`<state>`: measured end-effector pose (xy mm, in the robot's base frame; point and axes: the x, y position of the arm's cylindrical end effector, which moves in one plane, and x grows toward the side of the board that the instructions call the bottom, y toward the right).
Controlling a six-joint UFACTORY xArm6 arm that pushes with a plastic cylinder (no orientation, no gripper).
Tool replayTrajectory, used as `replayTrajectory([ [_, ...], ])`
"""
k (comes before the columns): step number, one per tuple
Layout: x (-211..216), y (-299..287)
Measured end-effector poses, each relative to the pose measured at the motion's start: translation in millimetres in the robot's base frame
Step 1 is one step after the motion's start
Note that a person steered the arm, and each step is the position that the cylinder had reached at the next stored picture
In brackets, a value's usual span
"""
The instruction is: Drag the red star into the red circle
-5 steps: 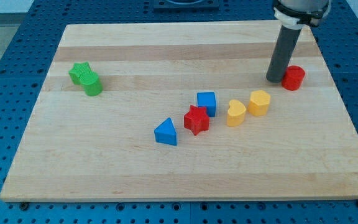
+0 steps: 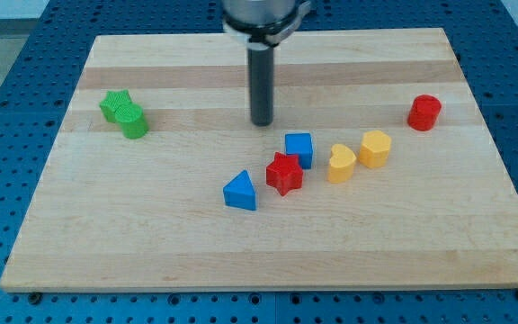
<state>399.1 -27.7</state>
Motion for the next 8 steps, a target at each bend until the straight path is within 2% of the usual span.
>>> replayTrajectory([
  [2, 69.3, -25.0],
  [4, 116.0, -8.6],
  [6, 119.0, 44.3],
  [7, 103.5, 50.2],
  [8, 61.4, 45.7],
])
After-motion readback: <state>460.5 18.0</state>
